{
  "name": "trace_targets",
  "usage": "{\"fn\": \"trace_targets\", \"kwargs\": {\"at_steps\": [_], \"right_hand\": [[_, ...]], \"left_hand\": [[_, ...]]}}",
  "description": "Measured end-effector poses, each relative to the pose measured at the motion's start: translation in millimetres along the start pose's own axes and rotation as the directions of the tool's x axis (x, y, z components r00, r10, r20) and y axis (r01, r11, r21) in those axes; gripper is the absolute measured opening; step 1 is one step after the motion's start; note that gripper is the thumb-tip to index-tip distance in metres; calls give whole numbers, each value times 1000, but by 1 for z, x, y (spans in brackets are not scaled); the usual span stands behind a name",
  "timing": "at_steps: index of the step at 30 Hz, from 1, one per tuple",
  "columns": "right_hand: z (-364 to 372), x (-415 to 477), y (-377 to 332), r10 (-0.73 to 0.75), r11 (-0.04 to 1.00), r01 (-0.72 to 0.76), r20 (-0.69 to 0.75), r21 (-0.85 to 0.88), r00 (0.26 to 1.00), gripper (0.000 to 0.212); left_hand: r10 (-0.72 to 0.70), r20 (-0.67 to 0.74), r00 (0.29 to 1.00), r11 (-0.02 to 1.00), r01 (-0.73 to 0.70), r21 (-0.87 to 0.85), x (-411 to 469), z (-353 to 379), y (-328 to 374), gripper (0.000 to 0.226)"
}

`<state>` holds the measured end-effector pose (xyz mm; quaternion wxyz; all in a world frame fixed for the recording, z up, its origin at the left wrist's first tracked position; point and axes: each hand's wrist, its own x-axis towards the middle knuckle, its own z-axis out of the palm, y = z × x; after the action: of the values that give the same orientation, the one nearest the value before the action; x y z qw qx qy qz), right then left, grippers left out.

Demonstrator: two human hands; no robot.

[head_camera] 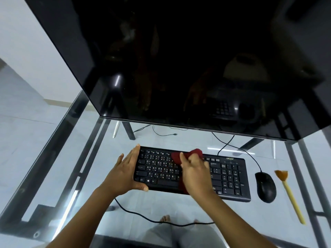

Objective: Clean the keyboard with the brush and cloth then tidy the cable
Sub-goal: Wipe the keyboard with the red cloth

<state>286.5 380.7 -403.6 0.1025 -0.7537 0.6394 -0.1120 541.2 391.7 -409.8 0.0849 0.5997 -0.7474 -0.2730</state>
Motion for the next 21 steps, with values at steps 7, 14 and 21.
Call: {"fn": "trace_targets", "kwargs": {"at_steps": [7, 14, 21], "right_hand": [[7, 24, -29, -293, 955, 285, 127, 80, 948, 51], [1, 23, -36, -91, 996, 89, 184, 19, 979, 62], [-15, 11, 39, -71, 997, 73, 81, -22, 994, 54]], "left_hand": [[-18, 12, 1000, 998, 17, 65, -2, -2, 2, 144], [-49, 26, 998, 989, 45, 138, -3, -2, 2, 146], [-73, 31, 997, 980, 66, 185, -4, -7, 8, 143]]}}
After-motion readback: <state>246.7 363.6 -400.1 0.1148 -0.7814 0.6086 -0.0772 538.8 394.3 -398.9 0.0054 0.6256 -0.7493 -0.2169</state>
